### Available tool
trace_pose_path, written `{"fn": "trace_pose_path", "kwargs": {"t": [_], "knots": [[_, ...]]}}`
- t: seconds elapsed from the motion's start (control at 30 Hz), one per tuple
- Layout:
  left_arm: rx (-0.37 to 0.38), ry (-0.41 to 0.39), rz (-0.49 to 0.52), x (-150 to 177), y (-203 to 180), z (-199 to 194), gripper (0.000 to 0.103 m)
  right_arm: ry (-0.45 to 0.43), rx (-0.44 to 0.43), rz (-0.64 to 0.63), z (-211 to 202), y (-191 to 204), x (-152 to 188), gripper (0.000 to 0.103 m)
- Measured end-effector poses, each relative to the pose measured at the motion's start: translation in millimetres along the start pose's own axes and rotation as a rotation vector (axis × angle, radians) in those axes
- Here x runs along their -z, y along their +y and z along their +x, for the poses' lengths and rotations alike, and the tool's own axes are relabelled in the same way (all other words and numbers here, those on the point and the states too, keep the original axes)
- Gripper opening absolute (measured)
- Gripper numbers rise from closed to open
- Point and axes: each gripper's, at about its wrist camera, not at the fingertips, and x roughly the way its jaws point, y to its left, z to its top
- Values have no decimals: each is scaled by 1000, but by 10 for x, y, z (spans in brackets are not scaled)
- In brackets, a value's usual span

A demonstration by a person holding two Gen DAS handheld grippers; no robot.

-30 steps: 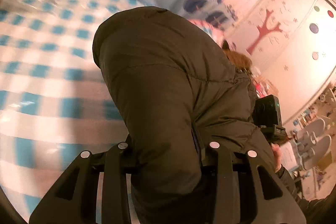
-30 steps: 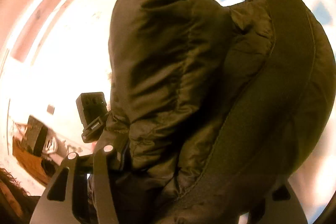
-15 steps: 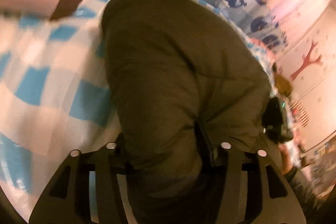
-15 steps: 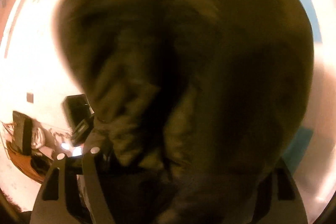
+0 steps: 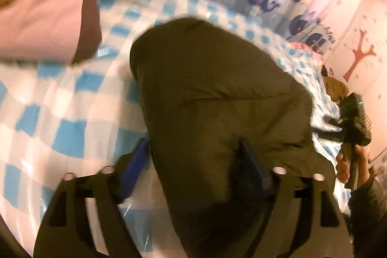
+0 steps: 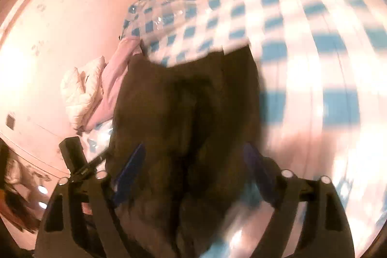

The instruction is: Fold large clothes

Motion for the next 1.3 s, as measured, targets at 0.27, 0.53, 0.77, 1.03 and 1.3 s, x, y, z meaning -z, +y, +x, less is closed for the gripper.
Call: {"fn": "trace_pose_path", "kwargs": {"t": [0.27,0.53,0.77,1.03,1.3], "knots": [[248,128,-233,60,492,510,93,200,-173,286,1193,-271,-194,98],[344,21,-70,-144,10,393,51,82,-510,194,890,-50,-37,96],[366,61,-29,-282,-447,707,57,22,-323,85,288,101,-177,96],[116,-57,7,-418,-292,220,68,-149,15,135,-209,-340,-38,96],[-60,-280,219,-682,-992,-32,85,-262,-227,-117,3,856,-322,96]]}}
